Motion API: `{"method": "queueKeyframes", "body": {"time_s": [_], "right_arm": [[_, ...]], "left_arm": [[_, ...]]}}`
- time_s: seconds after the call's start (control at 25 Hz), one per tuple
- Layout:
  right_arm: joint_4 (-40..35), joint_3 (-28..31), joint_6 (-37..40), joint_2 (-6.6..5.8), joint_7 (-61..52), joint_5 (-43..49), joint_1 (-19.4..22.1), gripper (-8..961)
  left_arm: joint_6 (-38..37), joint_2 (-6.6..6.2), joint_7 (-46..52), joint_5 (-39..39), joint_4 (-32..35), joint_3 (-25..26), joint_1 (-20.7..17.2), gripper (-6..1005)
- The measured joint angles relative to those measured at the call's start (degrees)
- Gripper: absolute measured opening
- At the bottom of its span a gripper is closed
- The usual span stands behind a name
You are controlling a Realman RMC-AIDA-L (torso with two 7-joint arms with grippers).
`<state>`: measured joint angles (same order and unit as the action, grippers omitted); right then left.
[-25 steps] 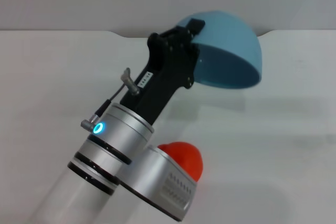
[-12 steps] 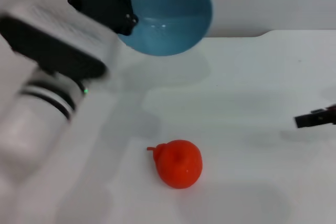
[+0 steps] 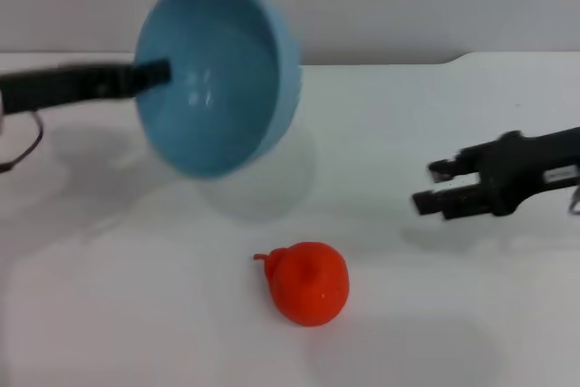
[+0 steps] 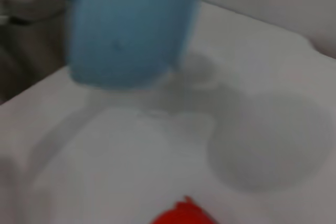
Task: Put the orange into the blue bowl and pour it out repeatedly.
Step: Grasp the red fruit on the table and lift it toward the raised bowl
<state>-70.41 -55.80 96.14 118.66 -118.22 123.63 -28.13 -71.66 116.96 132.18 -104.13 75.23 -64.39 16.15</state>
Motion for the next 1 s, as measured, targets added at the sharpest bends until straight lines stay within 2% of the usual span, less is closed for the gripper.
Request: {"method": "queueKeyframes", "body": {"time_s": [0.08,0.24,0.32,0.56,1.0], "right_arm": [[1.41,-3.72,-1.04,0.08,5.07,-3.31,-0.14,581],[4.68,-12.29,-4.57,0.06,7.44,-5.11,-1.95,582],[7.11,-16.44,-8.06,0.05,7.27,-4.60,-3.63,582],[12.06,-25.08,-16.21,0.13,6.14,-4.59,-6.67,582],[21.65,-29.53,-23.99,0.43,5.77,-8.39,-8.16,574]], "left_arm": [[-5.46,0.00,4.94,-8.24,0.74,2.87,1.30,-1],[-11.46,0.63,11.90,-21.29,5.85,2.53,1.69,-2],[-13.94,0.81,14.13,-25.25,7.28,1.69,2.01,-2],[-16.96,0.81,16.66,-28.00,9.18,0.96,2.14,-1],[-19.05,0.86,18.42,-32.77,10.81,-0.72,2.46,-2]]}}
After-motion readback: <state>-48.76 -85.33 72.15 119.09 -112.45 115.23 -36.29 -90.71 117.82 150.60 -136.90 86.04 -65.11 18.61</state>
